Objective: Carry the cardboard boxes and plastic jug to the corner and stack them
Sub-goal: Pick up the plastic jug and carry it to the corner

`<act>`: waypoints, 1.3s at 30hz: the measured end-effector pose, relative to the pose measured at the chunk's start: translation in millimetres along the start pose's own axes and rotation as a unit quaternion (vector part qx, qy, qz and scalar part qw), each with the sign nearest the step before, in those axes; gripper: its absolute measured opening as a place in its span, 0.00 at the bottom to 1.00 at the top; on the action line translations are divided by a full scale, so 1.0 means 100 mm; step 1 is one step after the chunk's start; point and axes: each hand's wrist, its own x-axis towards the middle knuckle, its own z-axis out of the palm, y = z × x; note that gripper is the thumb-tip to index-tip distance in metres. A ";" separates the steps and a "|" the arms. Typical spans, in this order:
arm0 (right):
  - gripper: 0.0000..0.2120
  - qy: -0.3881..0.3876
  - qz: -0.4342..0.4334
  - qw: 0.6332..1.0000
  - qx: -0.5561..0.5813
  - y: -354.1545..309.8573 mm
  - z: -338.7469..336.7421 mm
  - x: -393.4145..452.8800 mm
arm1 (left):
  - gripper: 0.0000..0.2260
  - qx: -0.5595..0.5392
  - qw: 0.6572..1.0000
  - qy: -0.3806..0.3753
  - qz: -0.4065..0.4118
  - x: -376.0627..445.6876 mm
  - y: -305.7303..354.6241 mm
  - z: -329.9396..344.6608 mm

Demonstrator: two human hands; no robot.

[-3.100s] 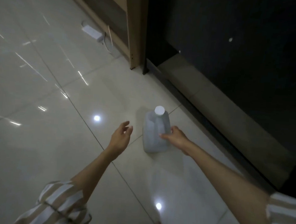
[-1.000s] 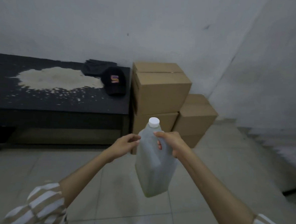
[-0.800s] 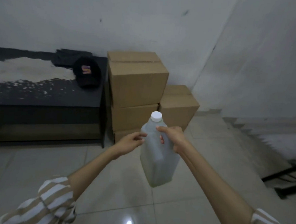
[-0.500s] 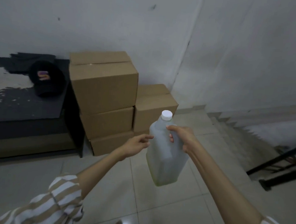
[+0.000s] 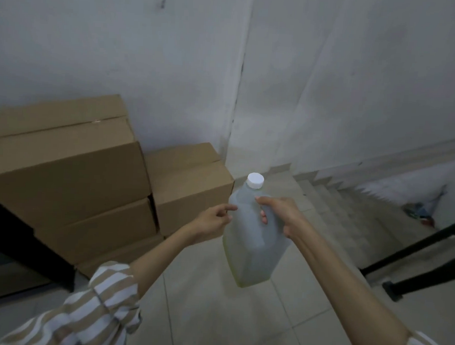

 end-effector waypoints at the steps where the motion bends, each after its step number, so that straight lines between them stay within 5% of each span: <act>1: 0.11 0.001 0.000 1.000 0.002 -0.07 -0.07 0.14 | 0.16 0.008 1.000 -0.005 0.001 0.15 0.06 0.02; 13: 0.09 -0.058 0.032 0.998 -0.022 -0.65 -1.07 2.07 | 0.17 -0.100 0.986 0.062 -0.122 2.00 0.62 0.62; 24: 0.06 -0.094 0.067 0.980 -0.159 -0.55 -1.15 3.76 | 0.17 -0.137 0.969 0.085 -0.184 3.27 0.66 0.72; 29: 0.07 -0.090 0.065 0.980 -0.165 -0.10 -1.09 4.67 | 0.16 -0.187 0.943 0.164 -0.220 4.16 0.23 0.68; 39: 0.11 -0.103 0.043 0.970 -0.217 1.35 -0.52 6.46 | 0.23 -0.284 0.910 0.191 -0.234 5.52 -1.23 1.19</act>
